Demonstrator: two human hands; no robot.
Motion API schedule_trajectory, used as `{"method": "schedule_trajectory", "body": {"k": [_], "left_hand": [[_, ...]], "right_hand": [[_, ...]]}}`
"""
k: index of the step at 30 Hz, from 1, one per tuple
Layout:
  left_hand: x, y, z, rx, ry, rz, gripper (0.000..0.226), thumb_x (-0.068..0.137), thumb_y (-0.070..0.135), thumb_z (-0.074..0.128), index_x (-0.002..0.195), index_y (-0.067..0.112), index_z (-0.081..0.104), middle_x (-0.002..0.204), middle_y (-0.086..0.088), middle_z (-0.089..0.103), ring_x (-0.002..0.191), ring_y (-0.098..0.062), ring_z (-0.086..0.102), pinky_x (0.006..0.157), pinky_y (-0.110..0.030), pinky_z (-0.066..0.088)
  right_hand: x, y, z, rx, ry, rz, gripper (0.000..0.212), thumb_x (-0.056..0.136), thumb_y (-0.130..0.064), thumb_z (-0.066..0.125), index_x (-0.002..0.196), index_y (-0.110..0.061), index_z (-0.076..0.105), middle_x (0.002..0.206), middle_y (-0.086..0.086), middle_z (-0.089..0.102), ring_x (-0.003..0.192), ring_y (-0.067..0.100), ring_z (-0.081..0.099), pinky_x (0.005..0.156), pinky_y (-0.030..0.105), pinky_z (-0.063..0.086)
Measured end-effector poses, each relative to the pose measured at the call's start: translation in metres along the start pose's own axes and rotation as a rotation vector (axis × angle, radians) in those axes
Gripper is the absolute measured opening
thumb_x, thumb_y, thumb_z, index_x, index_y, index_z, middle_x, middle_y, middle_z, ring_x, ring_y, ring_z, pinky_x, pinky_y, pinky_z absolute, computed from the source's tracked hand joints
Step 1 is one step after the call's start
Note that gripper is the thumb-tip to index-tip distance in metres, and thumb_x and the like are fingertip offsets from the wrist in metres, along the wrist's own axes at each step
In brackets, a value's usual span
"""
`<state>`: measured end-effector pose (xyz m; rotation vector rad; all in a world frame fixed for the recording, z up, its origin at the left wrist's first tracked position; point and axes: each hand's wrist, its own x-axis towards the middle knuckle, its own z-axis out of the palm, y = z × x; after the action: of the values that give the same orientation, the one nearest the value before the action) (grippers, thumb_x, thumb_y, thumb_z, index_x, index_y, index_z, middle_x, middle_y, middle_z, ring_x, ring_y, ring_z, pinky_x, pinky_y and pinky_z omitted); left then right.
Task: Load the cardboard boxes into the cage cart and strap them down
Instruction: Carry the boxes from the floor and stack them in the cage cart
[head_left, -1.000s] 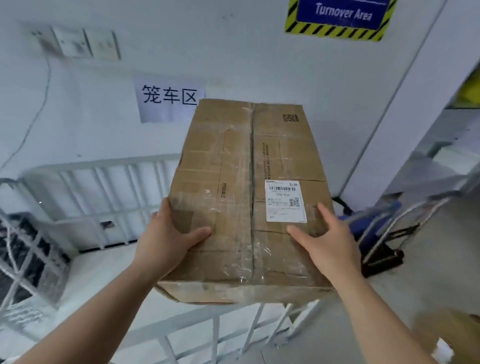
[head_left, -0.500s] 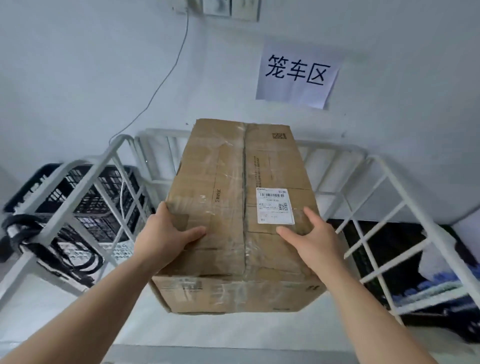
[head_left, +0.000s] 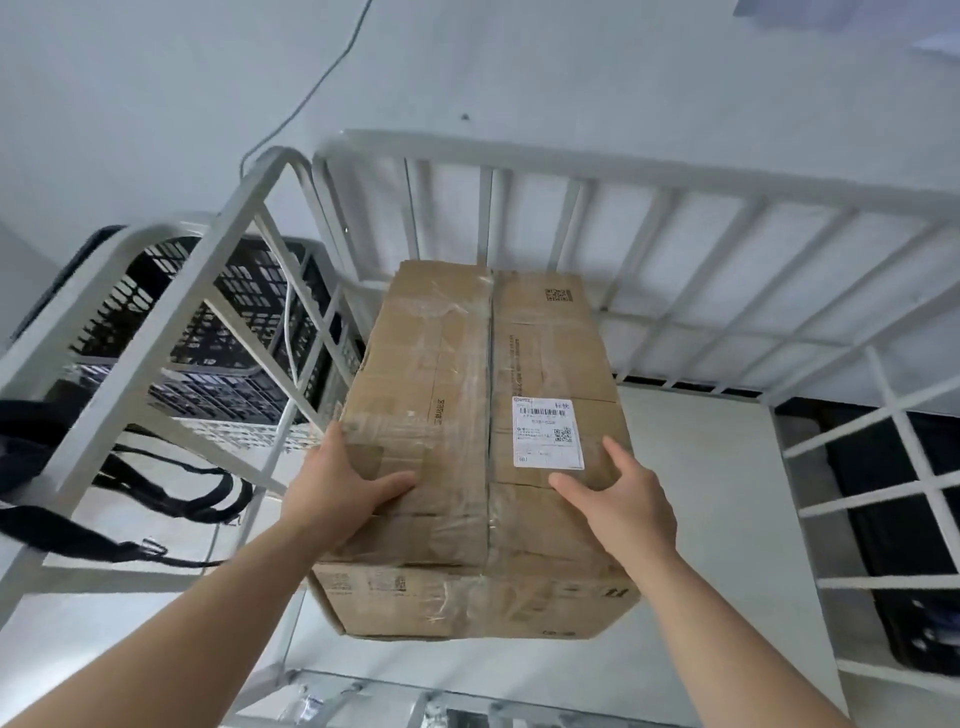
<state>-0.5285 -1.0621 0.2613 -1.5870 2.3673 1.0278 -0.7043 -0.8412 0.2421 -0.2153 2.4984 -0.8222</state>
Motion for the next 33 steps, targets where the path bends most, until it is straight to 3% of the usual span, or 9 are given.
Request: {"method": "schedule_trajectory", "body": {"k": [4,8,19,25,33], "left_hand": [[0.053,-0.042,0.047,-0.032,-0.011,-0.077,0.117,0.054,0.066,0.080,0.147,0.021,0.024,0.136,-0.006,0.051,0.119,-0.027,0.053,0.091,-0.041,0.047],[0.100,-0.087,0.095,-0.053,-0.022,-0.133,0.115,0.053,0.066,0.080,0.144,0.021,0.026,0.136,-0.006,0.050,0.118,-0.028,0.053,0.090,-0.042,0.046],[0.189,-0.176,0.166,-0.040,-0.030,-0.125,0.119,0.056,0.059,0.083,0.148,0.021,0.019,0.140,-0.006,0.045,0.124,-0.027,0.048,0.098,-0.046,0.045],[0.221,-0.215,0.183,0.027,-0.050,-0.089,0.083,0.057,0.047,0.087,0.116,0.026,0.034,0.112,-0.005,0.055,0.092,-0.023,0.054,0.072,-0.037,0.045],[0.230,-0.224,0.194,0.141,-0.070,-0.113,0.097,0.066,0.046,0.083,0.134,0.011,0.024,0.131,-0.017,0.043,0.114,-0.037,0.050,0.096,-0.050,0.045]], "right_hand": [[0.046,0.022,0.063,-0.055,-0.032,-0.001,0.092,0.064,-0.067,0.068,0.143,-0.038,0.033,0.134,-0.004,0.049,0.111,0.019,0.057,0.084,0.034,0.048],[0.084,0.046,0.125,-0.104,-0.039,-0.015,0.090,0.066,-0.066,0.068,0.143,-0.037,0.032,0.134,-0.002,0.048,0.111,0.020,0.057,0.085,0.036,0.047],[0.134,0.091,0.251,-0.097,-0.018,-0.057,0.089,0.068,-0.062,0.071,0.143,-0.037,0.031,0.134,0.000,0.044,0.109,0.019,0.056,0.081,0.032,0.043],[0.141,0.102,0.300,-0.173,-0.130,-0.031,0.097,0.067,-0.067,0.066,0.147,-0.042,0.015,0.123,0.001,0.042,0.087,0.016,0.052,0.076,0.029,0.041],[0.142,0.107,0.316,-0.319,-0.171,-0.064,0.094,0.074,-0.066,0.060,0.148,-0.040,0.009,0.111,0.004,0.045,0.093,0.025,0.058,0.071,0.030,0.044]]}}
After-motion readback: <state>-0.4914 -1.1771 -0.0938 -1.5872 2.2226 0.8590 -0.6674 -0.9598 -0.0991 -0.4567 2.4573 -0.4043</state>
